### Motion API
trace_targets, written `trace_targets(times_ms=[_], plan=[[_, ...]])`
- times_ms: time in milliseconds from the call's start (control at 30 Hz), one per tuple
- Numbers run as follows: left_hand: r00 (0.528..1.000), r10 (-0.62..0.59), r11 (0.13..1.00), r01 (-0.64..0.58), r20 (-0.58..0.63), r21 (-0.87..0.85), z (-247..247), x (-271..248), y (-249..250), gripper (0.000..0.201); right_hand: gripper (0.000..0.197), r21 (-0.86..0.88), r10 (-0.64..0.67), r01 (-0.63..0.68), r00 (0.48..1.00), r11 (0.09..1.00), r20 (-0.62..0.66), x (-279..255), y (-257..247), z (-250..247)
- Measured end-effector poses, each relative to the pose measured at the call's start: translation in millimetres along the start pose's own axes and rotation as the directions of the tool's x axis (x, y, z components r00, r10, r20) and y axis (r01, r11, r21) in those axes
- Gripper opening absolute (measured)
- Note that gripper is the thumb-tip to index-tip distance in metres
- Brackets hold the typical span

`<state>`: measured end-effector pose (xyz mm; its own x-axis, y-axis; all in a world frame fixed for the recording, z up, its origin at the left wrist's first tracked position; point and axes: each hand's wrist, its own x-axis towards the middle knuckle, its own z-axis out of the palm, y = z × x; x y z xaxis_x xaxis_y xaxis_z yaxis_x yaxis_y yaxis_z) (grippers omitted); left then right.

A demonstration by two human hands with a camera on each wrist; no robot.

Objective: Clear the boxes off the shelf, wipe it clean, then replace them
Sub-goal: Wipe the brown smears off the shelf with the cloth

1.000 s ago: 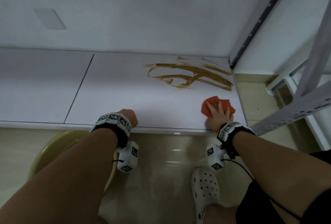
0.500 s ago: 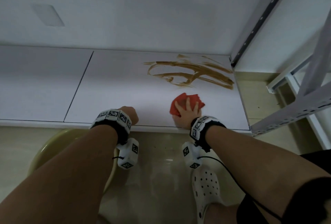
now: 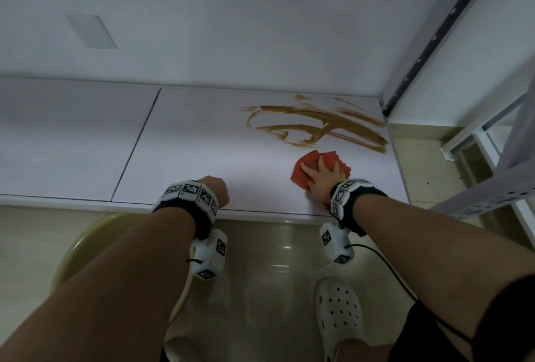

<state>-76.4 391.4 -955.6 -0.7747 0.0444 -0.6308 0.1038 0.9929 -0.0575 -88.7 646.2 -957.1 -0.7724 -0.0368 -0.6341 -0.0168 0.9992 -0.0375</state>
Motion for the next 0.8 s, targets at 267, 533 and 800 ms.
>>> trace_targets(times_ms=[267, 533, 800], plan=[[1.000, -0.026, 1.000, 0.026, -0.008, -0.013, -1.1, -2.8, -0.4, 0.039, 0.074, -0.095, -0.161, 0.167, 0.985, 0.981, 0.069, 21.4, -67.1, -19.1], [0.999, -0.036, 0.999, 0.035, 0.040, 0.028, -1.5, -14.4, -1.8, 0.042, 0.068, -0.214, -0.389, 0.400, 0.916, 0.891, 0.095, -8.3, -67.2, 0.2], [0.994, -0.049, 0.996, 0.042, 0.098, 0.075, -1.9, -16.8, 0.7, 0.051, 0.077, -0.209, -0.152, 0.183, 0.976, 0.961, 0.155, 12.2, -36.8, -26.3]])
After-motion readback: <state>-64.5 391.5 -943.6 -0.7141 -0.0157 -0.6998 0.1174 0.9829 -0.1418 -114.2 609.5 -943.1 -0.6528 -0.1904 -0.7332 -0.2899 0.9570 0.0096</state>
